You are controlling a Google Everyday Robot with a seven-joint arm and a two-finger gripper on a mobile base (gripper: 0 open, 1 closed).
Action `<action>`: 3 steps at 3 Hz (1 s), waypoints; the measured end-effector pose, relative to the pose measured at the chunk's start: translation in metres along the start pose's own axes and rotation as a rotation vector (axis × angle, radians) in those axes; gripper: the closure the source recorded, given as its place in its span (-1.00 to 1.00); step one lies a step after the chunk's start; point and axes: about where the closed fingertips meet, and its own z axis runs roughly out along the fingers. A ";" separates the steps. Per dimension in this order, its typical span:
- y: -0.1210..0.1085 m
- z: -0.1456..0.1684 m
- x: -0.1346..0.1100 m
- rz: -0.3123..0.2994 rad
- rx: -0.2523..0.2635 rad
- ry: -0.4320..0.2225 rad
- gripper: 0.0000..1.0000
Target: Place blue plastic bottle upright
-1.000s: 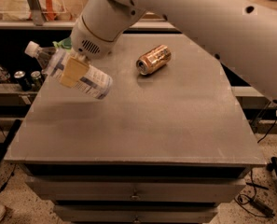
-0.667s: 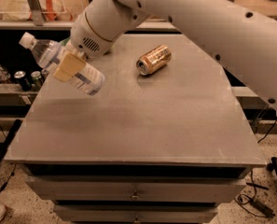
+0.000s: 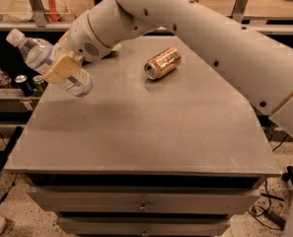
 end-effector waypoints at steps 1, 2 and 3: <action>0.000 -0.003 0.001 0.009 0.007 -0.004 1.00; 0.010 -0.010 0.000 0.050 0.017 -0.025 1.00; 0.025 -0.011 -0.003 0.077 0.005 -0.070 1.00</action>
Offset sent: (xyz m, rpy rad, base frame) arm -0.0236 -0.0224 0.0059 0.0680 0.0758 -0.0825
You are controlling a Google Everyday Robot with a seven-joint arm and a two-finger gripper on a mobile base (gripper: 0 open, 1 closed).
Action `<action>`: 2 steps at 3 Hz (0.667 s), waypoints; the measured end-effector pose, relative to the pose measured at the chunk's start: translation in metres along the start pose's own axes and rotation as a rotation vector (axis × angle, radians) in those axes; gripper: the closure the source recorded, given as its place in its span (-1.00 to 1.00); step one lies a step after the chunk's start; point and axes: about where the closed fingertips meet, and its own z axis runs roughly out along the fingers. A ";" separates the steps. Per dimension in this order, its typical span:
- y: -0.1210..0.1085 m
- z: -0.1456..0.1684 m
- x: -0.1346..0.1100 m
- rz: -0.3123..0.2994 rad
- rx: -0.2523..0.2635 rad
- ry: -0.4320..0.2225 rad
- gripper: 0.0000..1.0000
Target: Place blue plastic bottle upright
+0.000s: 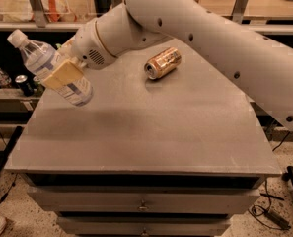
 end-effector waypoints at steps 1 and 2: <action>0.011 0.007 0.003 0.012 -0.026 -0.048 1.00; 0.017 0.020 0.009 0.009 -0.064 -0.109 1.00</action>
Offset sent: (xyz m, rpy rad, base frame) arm -0.0149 0.0186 -0.0378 0.1776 0.0548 0.1155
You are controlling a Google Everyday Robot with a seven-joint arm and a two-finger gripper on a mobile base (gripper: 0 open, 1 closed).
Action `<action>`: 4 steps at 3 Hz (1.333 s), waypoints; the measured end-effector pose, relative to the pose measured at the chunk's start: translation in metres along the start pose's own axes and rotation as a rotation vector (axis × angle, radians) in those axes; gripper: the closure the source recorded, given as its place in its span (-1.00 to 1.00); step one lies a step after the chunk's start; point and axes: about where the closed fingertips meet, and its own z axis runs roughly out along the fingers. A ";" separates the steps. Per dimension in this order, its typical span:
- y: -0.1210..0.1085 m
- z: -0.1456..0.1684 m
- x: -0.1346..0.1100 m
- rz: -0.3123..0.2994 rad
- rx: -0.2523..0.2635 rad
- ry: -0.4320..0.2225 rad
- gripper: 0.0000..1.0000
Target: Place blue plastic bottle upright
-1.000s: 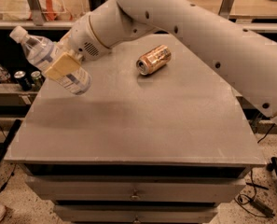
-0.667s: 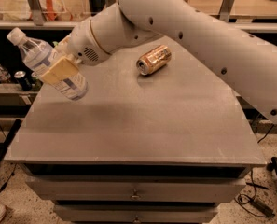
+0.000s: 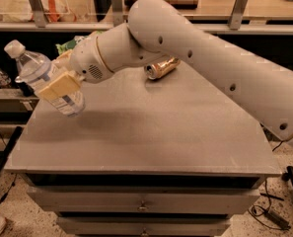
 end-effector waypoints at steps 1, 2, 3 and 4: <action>0.002 0.007 0.006 0.010 -0.023 -0.064 1.00; 0.003 0.011 0.010 0.018 -0.035 -0.111 1.00; 0.003 0.012 0.012 0.026 -0.040 -0.148 1.00; 0.003 0.012 0.015 0.033 -0.040 -0.176 0.65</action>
Offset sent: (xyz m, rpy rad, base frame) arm 0.0013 0.0033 -0.0190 0.1639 0.0507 0.0398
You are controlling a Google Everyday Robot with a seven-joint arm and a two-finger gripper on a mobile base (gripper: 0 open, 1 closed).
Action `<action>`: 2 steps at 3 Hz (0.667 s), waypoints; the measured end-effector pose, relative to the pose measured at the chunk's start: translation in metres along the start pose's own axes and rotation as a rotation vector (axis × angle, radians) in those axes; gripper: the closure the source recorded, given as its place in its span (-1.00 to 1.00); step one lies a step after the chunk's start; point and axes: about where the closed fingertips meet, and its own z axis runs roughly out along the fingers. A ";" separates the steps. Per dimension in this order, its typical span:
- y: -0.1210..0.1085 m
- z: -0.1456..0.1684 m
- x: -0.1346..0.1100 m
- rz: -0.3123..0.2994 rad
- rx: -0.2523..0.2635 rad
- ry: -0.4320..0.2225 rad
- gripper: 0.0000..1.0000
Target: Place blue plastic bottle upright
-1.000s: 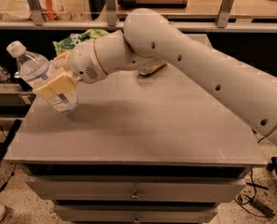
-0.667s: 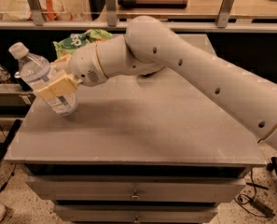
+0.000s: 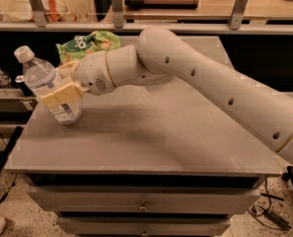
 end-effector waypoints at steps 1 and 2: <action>0.000 -0.002 0.001 0.003 0.002 -0.018 0.19; 0.000 -0.003 0.002 0.005 0.002 -0.034 -0.30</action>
Offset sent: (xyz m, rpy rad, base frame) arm 0.0043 -0.0099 -0.0015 0.0524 0.0092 -0.0106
